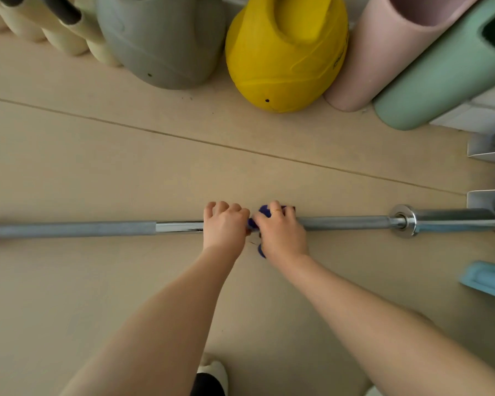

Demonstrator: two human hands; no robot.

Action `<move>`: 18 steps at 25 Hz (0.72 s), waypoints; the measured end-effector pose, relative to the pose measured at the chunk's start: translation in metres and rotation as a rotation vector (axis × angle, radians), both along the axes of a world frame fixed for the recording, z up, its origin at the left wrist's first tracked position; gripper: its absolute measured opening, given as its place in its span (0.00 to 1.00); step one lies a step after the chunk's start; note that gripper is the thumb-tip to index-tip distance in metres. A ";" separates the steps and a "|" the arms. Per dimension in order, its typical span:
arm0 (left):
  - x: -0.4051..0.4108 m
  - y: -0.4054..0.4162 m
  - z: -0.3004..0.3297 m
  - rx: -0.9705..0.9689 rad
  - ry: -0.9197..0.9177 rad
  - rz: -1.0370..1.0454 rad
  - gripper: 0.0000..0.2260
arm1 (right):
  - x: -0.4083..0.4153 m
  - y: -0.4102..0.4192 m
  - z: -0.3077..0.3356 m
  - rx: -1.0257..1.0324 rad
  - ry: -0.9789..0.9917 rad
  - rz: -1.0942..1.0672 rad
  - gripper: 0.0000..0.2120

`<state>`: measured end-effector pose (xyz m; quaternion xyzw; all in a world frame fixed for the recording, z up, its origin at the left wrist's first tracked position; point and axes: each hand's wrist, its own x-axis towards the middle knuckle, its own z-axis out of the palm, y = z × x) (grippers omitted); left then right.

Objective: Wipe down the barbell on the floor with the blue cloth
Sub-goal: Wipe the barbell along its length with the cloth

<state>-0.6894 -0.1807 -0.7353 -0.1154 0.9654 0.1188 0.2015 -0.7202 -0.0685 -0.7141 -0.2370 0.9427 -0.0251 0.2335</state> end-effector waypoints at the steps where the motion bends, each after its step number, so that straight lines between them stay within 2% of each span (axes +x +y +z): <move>1: -0.001 0.000 0.000 0.007 -0.005 0.013 0.08 | 0.008 -0.006 0.000 -0.052 -0.018 0.060 0.17; 4: 0.002 0.002 -0.002 0.031 -0.014 0.040 0.09 | -0.002 0.016 -0.001 -0.171 0.050 0.178 0.26; 6: 0.003 0.003 -0.004 0.039 -0.010 0.042 0.10 | -0.018 0.048 -0.009 -0.115 0.117 0.109 0.25; 7: 0.002 0.002 -0.004 0.040 -0.016 0.048 0.10 | -0.024 0.064 -0.015 -0.106 0.141 -0.063 0.21; 9: 0.002 0.002 -0.003 0.048 -0.033 0.051 0.10 | -0.028 0.080 -0.025 -0.102 0.201 -0.562 0.17; 10: 0.003 0.003 -0.002 0.049 -0.039 0.049 0.10 | -0.022 0.073 -0.026 -0.106 0.236 -0.686 0.17; 11: 0.003 0.004 -0.001 0.045 -0.046 0.041 0.10 | -0.015 0.060 -0.024 -0.143 0.241 -0.710 0.17; 12: 0.003 0.006 0.001 0.038 -0.052 0.033 0.10 | -0.005 0.047 -0.023 -0.202 0.229 -0.625 0.16; 15: 0.003 0.004 0.003 0.003 -0.069 0.020 0.11 | 0.011 0.038 -0.024 -0.306 0.183 -0.184 0.16; 16: 0.001 0.004 0.003 0.004 -0.079 0.025 0.12 | 0.003 0.052 -0.023 -0.302 0.167 -0.123 0.17; 18: -0.002 0.007 0.005 0.041 -0.083 0.051 0.15 | -0.022 0.088 -0.023 -0.231 0.210 -0.244 0.16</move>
